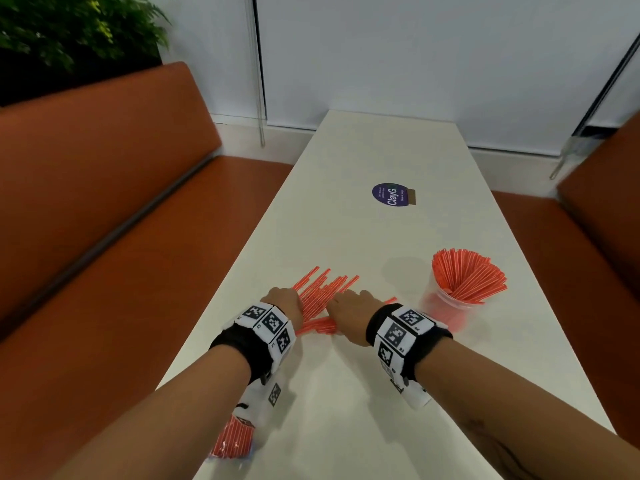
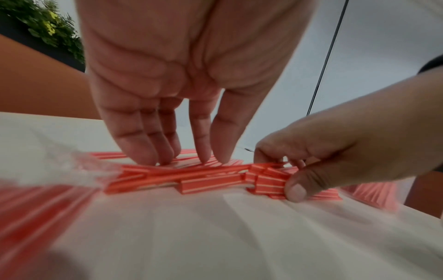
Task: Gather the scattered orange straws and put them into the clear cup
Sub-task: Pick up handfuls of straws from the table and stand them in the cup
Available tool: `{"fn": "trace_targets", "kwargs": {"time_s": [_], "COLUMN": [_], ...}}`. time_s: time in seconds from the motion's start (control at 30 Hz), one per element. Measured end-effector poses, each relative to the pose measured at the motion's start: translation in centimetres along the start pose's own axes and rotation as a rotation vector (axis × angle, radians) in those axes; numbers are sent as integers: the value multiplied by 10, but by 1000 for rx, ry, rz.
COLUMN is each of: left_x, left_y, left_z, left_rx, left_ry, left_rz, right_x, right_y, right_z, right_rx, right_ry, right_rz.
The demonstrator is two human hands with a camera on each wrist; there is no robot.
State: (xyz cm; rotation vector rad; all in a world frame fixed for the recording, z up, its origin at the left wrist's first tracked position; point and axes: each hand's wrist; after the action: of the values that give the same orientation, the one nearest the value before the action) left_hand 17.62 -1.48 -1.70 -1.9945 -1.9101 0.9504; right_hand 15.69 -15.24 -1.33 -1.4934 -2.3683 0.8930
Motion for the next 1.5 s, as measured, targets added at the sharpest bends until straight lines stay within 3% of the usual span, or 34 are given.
{"fn": "trace_targets", "kwargs": {"time_s": [0.3, 0.43, 0.53, 0.7, 0.8, 0.93, 1.03, 1.23, 1.37, 1.5], "left_x": [2, 3, -2, -20, -39, -58, -66, -89, -97, -99], "left_y": [-9, -14, -20, -29, -34, -36, -37, -50, -53, -55], "left_z": [4, 5, 4, -1, 4, 20, 28, 32, 38, 41], "left_rx": [2, -18, -164, -368, -302, -3, 146, 94, 11, -25], "left_ry": [-118, -269, -529, -1118, -1073, -1080, -835, -725, -739, -783], "left_rz": [71, 101, 132, 371, 442, 527, 645, 713, 651, 692], "right_x": [2, -14, -24, -33, -27, -26, -29, -20, -20, -18], "right_y": [-16, -23, -29, -41, -51, -65, -76, -84, -83, -80], "right_z": [9, 6, 2, -2, -2, -8, -11, 3, 14, 22], "right_rx": [-15, -41, -97, -399, -550, -688, -697, -572, -562, -591], "right_ry": [150, 337, 450, 885, 1225, 1490, 1682, 1759, 1803, 1845], "right_rz": [35, 30, -6, -106, -165, -195, -224, -166, -140, -132]}}
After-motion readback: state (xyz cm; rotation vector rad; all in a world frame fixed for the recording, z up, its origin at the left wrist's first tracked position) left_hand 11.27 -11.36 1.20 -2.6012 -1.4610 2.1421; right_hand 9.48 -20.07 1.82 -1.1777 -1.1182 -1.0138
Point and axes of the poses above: each hand's wrist, its own y-axis towards the middle knuckle, its own z-axis out of the palm, x = y × z, and after that the axes turned 13 degrees about x, right-handed
